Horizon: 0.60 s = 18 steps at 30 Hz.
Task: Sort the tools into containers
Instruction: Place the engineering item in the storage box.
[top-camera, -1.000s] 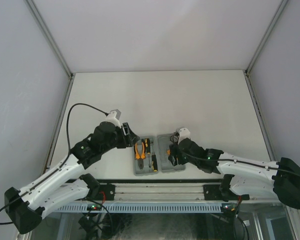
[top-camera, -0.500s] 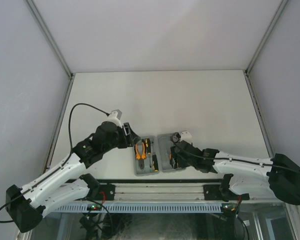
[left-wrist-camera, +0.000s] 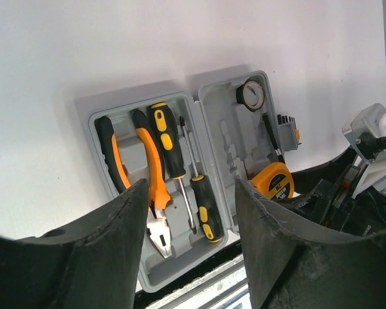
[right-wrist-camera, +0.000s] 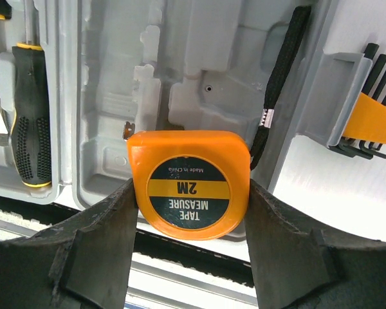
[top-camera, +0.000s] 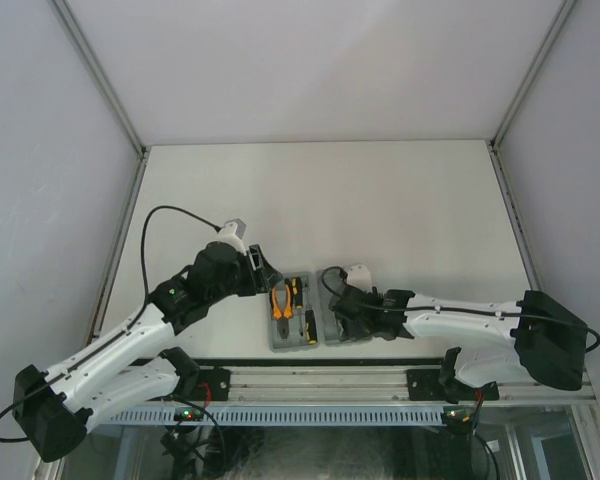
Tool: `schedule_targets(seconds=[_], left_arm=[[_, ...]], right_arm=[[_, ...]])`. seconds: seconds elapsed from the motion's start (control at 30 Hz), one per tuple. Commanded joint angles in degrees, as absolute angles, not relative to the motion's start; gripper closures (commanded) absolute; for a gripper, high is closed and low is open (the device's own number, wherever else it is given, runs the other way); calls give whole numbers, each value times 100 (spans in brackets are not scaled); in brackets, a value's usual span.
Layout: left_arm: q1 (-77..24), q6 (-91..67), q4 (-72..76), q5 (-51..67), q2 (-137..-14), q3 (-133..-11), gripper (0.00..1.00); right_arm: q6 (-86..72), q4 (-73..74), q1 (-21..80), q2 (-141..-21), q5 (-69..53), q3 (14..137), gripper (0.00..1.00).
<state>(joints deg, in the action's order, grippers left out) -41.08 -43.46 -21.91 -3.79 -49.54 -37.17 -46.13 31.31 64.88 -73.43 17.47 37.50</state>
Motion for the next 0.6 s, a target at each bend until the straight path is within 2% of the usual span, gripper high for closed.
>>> schedule_targets(seconds=[0.0,0.27,0.57], left_arm=[[-4078,-4422,-1969,-265,-4976,-3705,40],[-4078,-4438,-1970,-275,-4925,-3658,40],[-4053,-4438,-1986,-272,-4894,-3613,40]], right_arm=[[-4722,3546,6625,-7429,2114,4207,47],[-4725,3711,6619,-7452,2160,4320,35],[-4762,3744,6557,-7532,2139,4352,31]])
